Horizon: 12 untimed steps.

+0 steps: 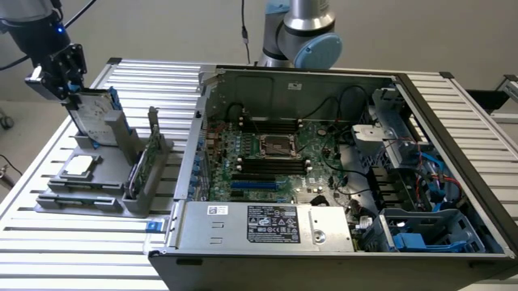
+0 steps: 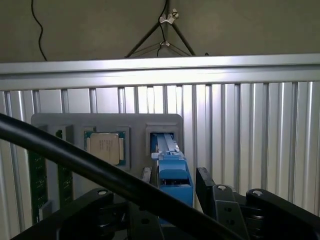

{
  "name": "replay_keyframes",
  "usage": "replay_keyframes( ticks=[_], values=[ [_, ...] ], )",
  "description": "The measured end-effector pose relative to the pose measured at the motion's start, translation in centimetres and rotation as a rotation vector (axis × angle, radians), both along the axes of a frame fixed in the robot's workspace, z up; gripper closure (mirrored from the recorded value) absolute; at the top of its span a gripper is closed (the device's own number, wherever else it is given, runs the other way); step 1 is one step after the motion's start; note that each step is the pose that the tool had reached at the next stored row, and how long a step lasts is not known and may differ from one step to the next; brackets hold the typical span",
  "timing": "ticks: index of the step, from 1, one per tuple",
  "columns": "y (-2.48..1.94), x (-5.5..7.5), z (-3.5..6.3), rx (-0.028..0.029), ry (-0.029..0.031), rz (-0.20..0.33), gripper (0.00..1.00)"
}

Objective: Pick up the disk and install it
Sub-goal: 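Pick up the disk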

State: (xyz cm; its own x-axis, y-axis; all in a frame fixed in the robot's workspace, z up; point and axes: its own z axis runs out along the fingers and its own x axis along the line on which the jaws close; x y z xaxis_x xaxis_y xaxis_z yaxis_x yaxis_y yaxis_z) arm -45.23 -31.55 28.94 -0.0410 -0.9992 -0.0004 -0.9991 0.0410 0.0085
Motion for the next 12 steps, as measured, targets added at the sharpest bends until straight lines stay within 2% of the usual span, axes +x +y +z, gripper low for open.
replay_keyframes(
  ticks=[12],
  values=[
    [0.00,0.00,-0.16,-0.0003,0.0026,-0.002,0.52]
  ],
)
